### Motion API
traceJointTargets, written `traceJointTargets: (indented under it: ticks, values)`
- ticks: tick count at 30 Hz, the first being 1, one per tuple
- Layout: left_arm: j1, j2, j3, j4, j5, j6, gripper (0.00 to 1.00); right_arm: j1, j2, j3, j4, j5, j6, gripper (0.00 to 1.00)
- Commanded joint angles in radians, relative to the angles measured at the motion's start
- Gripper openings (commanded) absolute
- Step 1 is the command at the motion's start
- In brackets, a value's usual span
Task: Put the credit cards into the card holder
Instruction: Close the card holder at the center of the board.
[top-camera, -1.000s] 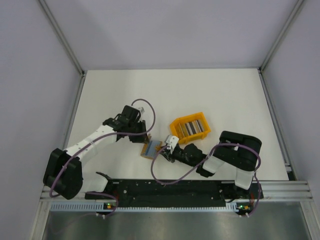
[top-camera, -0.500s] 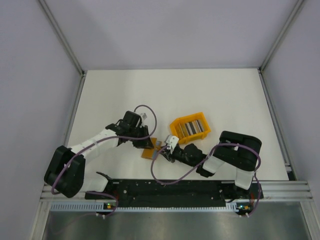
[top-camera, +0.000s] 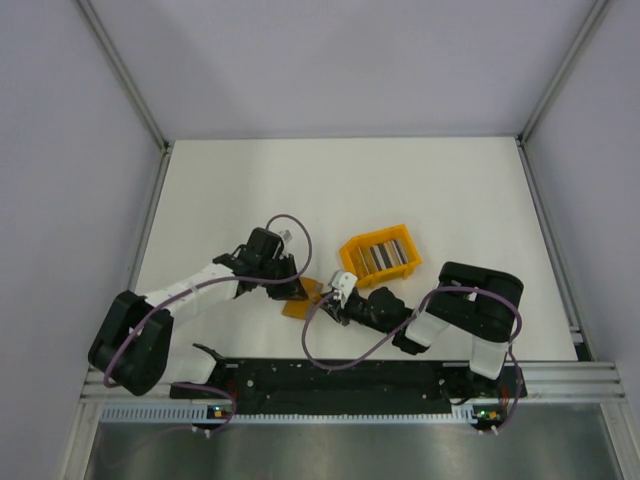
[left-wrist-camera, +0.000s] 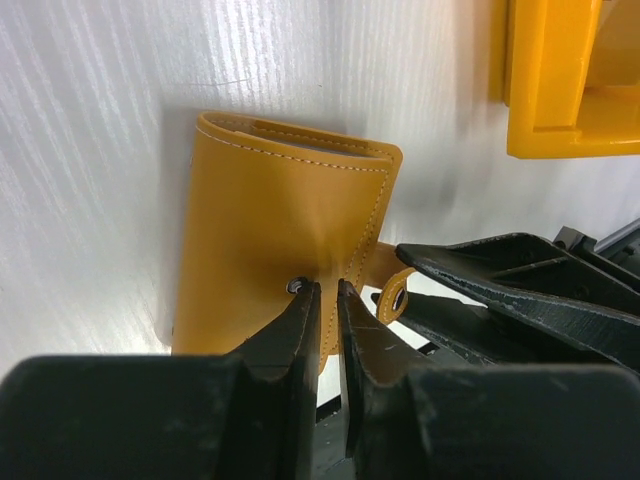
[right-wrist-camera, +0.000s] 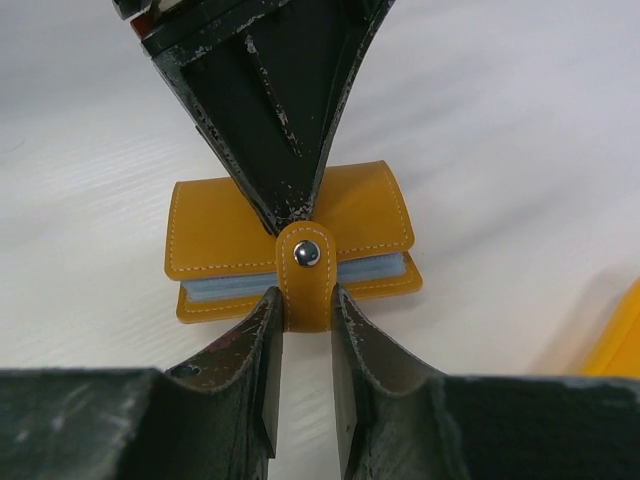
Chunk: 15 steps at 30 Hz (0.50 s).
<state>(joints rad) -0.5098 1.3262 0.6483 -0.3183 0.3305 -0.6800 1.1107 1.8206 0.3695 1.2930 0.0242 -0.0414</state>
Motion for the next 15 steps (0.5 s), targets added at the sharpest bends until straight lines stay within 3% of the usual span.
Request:
traceJointTargets:
  ticks: [1, 8, 15]
  values:
    - [0.001, 0.027, 0.014, 0.015, 0.05, 0.054, 0.17, 0.011, 0.003, 0.034, 0.318, -0.02, 0.018, 0.1]
    - [-0.003, 0.038, -0.027, -0.007, 0.065, 0.077, 0.16, 0.011, 0.019, 0.031, 0.302, -0.021, 0.09, 0.16]
    - [-0.012, 0.042, -0.078, 0.065, 0.085, 0.031, 0.15, 0.012, -0.047, 0.091, 0.008, -0.11, 0.167, 0.21]
